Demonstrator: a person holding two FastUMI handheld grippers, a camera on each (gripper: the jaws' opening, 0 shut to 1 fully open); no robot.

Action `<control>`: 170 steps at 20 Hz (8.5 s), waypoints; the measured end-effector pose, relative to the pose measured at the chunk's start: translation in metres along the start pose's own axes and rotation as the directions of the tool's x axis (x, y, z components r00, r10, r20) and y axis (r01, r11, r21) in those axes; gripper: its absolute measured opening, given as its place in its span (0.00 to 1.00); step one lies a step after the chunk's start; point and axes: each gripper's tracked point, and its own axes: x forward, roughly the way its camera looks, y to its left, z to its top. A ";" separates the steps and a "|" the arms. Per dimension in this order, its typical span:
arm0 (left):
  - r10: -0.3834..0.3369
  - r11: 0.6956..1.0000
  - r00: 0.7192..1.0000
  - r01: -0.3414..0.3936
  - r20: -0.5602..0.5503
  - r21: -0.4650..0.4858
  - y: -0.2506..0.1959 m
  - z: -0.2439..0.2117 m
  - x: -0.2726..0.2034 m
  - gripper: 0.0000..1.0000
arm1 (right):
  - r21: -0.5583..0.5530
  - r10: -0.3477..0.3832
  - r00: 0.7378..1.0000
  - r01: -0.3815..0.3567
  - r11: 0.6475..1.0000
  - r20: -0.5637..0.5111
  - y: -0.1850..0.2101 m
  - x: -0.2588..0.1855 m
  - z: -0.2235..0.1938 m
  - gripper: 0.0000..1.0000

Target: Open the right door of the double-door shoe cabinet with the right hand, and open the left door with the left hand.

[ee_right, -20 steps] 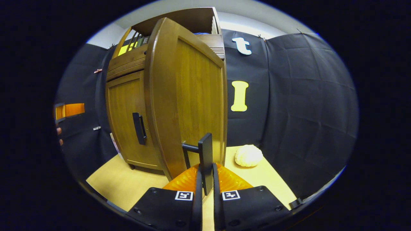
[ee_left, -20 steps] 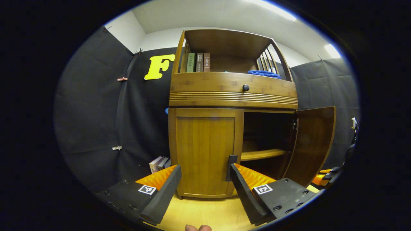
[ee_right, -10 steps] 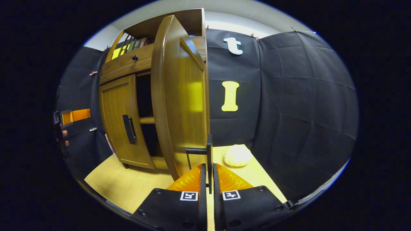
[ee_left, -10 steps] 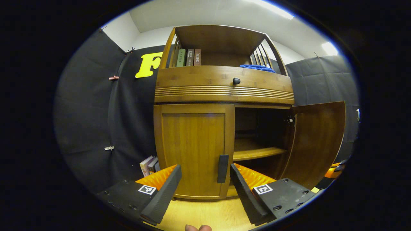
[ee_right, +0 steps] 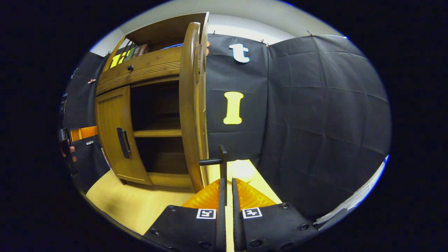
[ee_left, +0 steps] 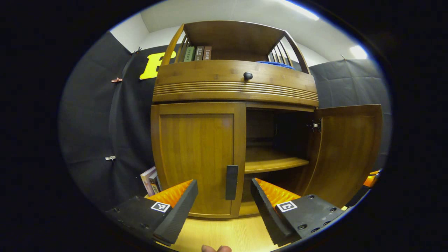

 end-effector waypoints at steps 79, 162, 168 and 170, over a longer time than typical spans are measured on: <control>0.134 0.991 0.990 -0.133 -0.038 0.019 0.221 -0.075 -0.109 0.08 | 0.027 0.171 0.974 -0.177 0.984 0.150 0.169 -0.163 0.046 0.96; 0.028 1.000 0.999 -0.027 -0.018 0.015 0.052 -0.031 -0.189 0.98 | -0.037 0.277 0.933 -0.276 0.960 0.229 0.227 -0.105 0.086 0.98; 0.033 0.999 0.999 -0.033 -0.015 0.011 0.048 -0.030 -0.191 0.98 | -0.044 0.286 0.931 -0.283 0.958 0.225 0.226 -0.105 0.088 0.98; 0.041 0.999 0.999 -0.041 -0.020 0.004 0.048 -0.031 -0.189 0.98 | -0.056 0.294 0.927 -0.289 0.956 0.232 0.226 -0.101 0.092 0.98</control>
